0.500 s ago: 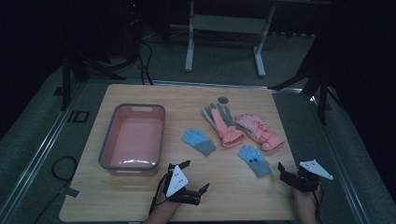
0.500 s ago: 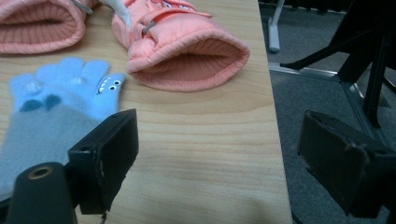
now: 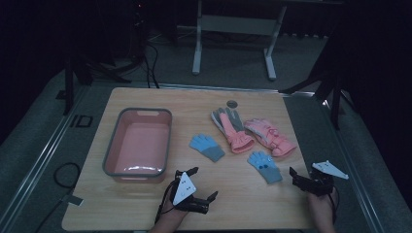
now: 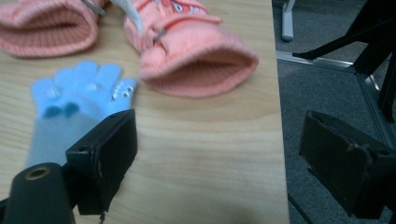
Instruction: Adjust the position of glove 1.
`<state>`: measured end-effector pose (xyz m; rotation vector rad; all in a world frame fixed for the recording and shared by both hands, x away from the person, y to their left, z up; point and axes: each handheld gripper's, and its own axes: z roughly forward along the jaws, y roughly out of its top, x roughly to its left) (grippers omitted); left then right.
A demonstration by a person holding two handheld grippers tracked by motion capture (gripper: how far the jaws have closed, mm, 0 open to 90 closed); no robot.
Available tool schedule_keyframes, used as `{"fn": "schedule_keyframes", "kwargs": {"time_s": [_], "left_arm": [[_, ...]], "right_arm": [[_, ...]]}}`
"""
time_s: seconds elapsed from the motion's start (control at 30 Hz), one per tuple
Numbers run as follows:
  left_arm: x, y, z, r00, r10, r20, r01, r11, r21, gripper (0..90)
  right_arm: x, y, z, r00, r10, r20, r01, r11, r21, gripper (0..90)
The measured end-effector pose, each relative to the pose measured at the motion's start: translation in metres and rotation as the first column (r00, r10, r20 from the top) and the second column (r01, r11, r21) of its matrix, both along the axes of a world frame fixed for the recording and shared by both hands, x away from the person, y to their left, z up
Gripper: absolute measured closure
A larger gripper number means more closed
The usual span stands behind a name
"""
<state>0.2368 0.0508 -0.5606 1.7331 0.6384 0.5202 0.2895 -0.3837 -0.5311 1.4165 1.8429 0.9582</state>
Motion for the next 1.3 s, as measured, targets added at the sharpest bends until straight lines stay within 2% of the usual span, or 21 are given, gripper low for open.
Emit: {"fn": "schedule_keyframes", "kwargs": {"time_s": [0.13,0.23,0.27,0.3,0.33,0.47,0.5,0.57,0.67,0.77,0.83,0.87,0.93,1.0,1.1,1.27,1.3], "left_arm": [[0.0,0.0,0.0,1.0,0.0,0.002,0.0,1.0,0.001,0.1],[0.0,0.0,0.0,1.0,0.0,0.002,0.0,1.0,0.001,0.1],[0.0,0.0,0.0,1.0,0.0,0.002,0.0,1.0,0.001,0.1],[0.0,0.0,0.0,1.0,0.0,0.002,0.0,1.0,0.001,0.1],[0.0,0.0,0.0,1.0,0.0,0.002,0.0,1.0,0.002,0.1],[0.0,0.0,0.0,1.0,-0.001,0.0,0.001,1.0,0.001,0.1],[0.0,0.0,0.0,1.0,-0.003,0.0,0.003,1.0,0.001,0.1],[0.0,0.0,0.0,1.0,-0.005,0.002,0.005,1.0,0.002,0.1],[0.0,0.0,0.0,1.0,-0.005,0.001,0.005,1.0,0.002,0.1],[0.0,0.0,0.0,1.0,-0.007,0.002,0.007,1.0,0.002,0.1],[0.0,0.0,0.0,1.0,-0.009,0.001,0.009,1.0,0.003,0.1],[-0.001,0.0,0.0,1.0,-0.009,0.002,0.009,1.0,0.003,0.1],[-0.001,0.0,0.0,0.9999,-0.01,0.002,0.01,0.9999,0.003,0.1],[-0.001,0.0,0.0,0.9999,-0.01,0.002,0.01,0.9999,0.003,0.1],[-0.001,0.0,0.0,0.9999,-0.011,0.002,0.011,0.9999,0.002,0.1],[-0.001,0.001,0.0,0.9999,-0.013,-0.001,0.013,0.9999,0.0,0.1],[-0.001,0.001,0.0,0.9999,-0.014,0.0,0.014,0.9999,0.0,0.1]], "right_arm": [[0.003,0.003,0.016,0.9998,0.018,0.011,-0.018,0.999,0.03,11.4],[0.006,0.008,0.029,0.9991,0.031,0.027,-0.032,0.999,0.032,13.6],[0.009,0.01,0.033,0.9981,0.06,0.01,-0.061,0.997,0.037,13.0],[0.009,0.01,0.033,0.9981,0.06,0.01,-0.061,0.997,0.037,13.0],[0.014,0.013,0.041,0.9949,0.1,-0.014,-0.099,0.994,0.053,13.4],[0.024,0.024,0.053,0.9899,0.136,-0.039,-0.132,0.986,0.101,13.1],[0.025,0.027,0.056,0.9854,0.168,-0.03,-0.163,0.98,0.116,12.5],[0.027,0.035,0.061,0.9785,0.206,-0.011,-0.203,0.973,0.11,12.6],[0.031,0.047,0.067,0.9703,0.242,0.002,-0.241,0.964,0.109,12.6],[0.036,0.062,0.071,0.9595,0.282,-0.003,-0.28,0.955,0.102,11.8],[0.041,0.072,0.072,0.9488,0.316,-0.013,-0.313,0.945,0.098,12.5],[0.041,0.077,0.073,0.9455,0.326,-0.002,-0.324,0.942,0.091,14.1],[0.046,0.085,0.075,0.9329,0.36,-0.011,-0.357,0.929,0.091,14.4],[0.049,0.094,0.077,0.9244,0.381,-0.004,-0.38,0.922,0.079,19.0],[0.054,0.108,0.079,0.9104,0.414,-0.001,-0.413,0.908,0.067,19.4],[0.064,0.129,0.078,0.8945,0.447,-0.011,-0.446,0.893,0.061,21.2],[0.066,0.134,0.077,0.8877,0.46,-0.013,-0.459,0.886,0.062,21.2]]}}
